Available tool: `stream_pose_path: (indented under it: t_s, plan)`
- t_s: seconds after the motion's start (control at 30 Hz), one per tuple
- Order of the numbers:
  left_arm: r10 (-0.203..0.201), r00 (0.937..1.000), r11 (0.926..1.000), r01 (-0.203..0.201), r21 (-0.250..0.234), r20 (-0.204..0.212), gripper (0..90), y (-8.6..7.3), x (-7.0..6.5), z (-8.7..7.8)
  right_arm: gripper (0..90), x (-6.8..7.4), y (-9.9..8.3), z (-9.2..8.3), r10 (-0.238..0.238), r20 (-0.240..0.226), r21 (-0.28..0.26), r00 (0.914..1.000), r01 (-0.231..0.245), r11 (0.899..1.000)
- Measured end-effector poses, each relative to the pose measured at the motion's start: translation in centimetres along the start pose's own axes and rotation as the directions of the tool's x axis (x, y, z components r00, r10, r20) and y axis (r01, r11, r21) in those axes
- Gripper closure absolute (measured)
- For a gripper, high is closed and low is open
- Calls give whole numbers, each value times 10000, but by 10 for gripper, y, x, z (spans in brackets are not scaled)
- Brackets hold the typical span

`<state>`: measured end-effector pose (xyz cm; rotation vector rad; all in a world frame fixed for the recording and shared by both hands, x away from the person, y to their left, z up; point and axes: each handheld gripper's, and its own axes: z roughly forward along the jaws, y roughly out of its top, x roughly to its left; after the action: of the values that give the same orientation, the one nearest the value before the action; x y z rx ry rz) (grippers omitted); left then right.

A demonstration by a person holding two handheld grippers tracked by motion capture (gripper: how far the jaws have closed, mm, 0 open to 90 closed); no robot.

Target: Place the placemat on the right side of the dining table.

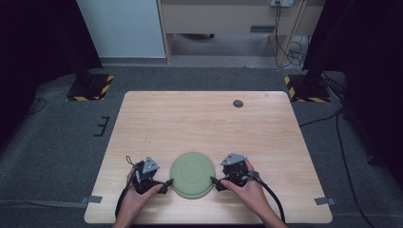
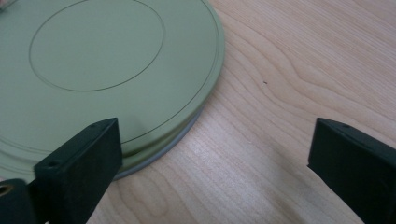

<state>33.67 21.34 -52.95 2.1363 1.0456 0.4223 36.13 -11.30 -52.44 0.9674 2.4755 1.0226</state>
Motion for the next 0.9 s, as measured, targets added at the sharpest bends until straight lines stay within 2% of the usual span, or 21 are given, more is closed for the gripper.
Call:
stream_pose_path:
  t_s: [0.23, 0.33, 0.37, 0.57, 0.77, 0.9]
  plan:
    - [-13, 10000, 10000, 13, -64, 23, 32, 1, -1, -2, 37, -1, 1, 1, 141, -29, 5, 9999, -141, 9999]
    - [-8, 10000, 10000, 7, -95, -30, 31, 1, -2, -1, 40, 0, 0, 1, 59, 11, -15, 10000, -59, 10000]
    - [37, 9999, 10000, -38, -59, -136, 24, 2, -3, -1, 37, 0, 0, 1, 55, 18, -21, 10000, -55, 10000]
    - [-52, 10000, 10000, 51, -43, -64, 1, 3, -1, 1, 19, 0, 1, 2, 173, 60, -4, 9998, -173, 9999]
    - [58, 9993, 9999, -62, -98, -381, 0, 5, -2, 2, 9, -1, 2, 4, 155, 307, -64, 9994, -154, 9999]
    - [56, 9995, 9998, -61, -172, -324, 20, 4, -3, 0, 45, -1, 2, 2, 142, 216, -71, 9997, -140, 9999]
